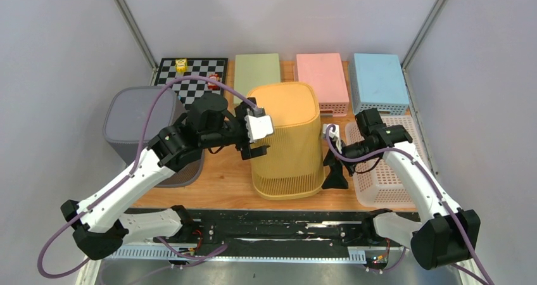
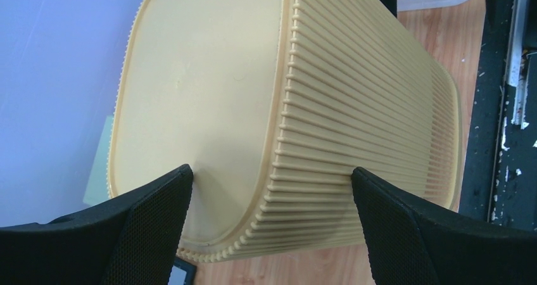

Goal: Turn the large container upside down
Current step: Turn the container upside down at the center of the board.

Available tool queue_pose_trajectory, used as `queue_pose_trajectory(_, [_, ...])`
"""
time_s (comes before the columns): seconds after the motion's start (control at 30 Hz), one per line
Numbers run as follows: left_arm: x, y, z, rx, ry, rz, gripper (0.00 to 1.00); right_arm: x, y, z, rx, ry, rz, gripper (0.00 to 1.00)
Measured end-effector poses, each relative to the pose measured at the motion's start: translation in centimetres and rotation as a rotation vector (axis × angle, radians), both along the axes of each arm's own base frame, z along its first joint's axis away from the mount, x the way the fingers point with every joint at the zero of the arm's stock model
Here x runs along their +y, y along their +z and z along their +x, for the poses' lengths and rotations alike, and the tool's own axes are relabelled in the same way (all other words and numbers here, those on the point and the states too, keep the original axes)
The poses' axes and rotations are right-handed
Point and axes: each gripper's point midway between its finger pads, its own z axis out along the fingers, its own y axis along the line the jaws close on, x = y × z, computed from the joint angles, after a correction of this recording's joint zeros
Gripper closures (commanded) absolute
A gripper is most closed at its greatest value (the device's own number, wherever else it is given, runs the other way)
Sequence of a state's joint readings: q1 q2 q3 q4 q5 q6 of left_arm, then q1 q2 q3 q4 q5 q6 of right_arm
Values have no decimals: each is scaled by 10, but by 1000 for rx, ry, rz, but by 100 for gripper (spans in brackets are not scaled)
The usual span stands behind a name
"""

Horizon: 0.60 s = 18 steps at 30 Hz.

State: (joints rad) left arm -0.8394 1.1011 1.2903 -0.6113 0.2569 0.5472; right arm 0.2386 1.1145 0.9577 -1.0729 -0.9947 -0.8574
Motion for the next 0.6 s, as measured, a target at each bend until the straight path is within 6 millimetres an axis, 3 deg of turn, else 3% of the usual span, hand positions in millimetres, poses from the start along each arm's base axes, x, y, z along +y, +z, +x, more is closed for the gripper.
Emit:
queue_pose_trajectory(0.2, [11,-7,1,-39,25,30,5,4,2,-8,-20,55,14,0])
queue_pose_trajectory(0.3, [21,-29,2,-26,45,96,6,6,3,-16,-7,85,29,0])
queue_pose_trajectory(0.6, [21,-29,7,-55,63,89,6,7,5,-20,3,101,41,0])
